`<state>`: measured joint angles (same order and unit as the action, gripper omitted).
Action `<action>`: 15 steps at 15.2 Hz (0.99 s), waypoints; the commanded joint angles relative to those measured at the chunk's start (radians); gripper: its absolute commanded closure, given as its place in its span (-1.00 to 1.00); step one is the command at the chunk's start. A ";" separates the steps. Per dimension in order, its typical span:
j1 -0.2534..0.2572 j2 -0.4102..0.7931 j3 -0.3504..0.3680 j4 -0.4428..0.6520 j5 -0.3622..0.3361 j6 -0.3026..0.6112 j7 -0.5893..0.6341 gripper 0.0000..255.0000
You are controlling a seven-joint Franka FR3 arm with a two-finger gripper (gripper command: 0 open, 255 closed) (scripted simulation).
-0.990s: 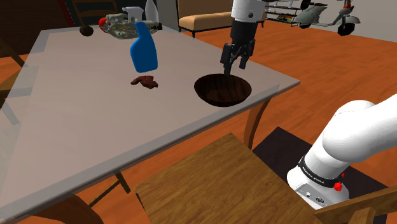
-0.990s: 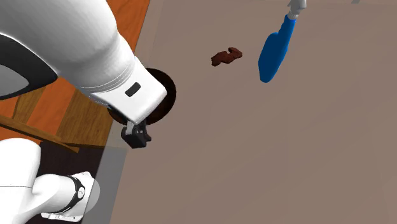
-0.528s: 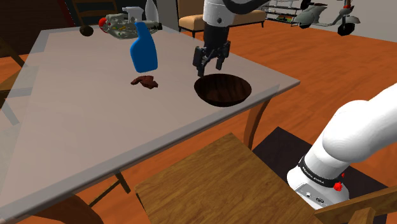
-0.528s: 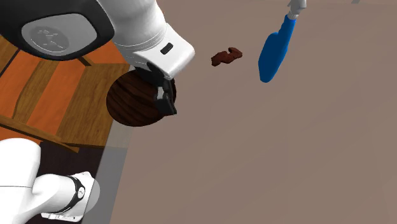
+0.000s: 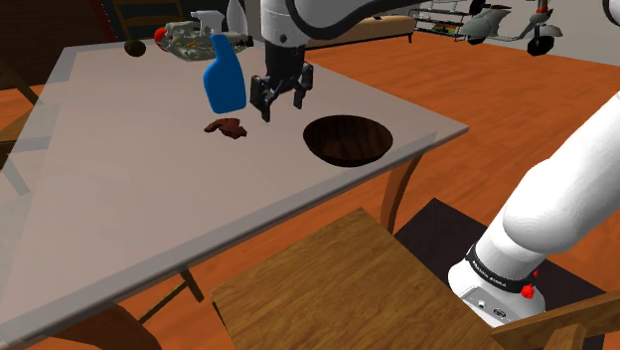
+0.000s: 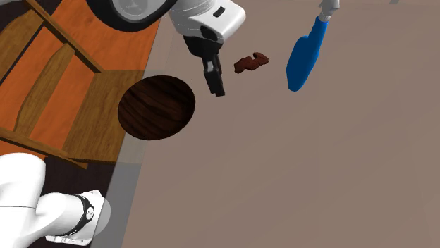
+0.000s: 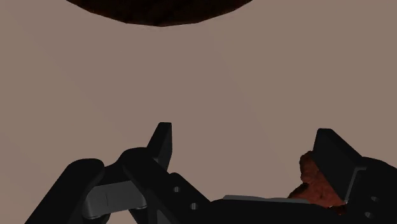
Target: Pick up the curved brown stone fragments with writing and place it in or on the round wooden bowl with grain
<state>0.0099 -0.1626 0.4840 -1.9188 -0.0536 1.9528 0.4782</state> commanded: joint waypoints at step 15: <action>0.105 0.417 0.084 0.363 -0.370 0.015 0.279 -1.00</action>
<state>0.1157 0.2508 0.5691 -1.5502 -0.4205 1.9589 0.7558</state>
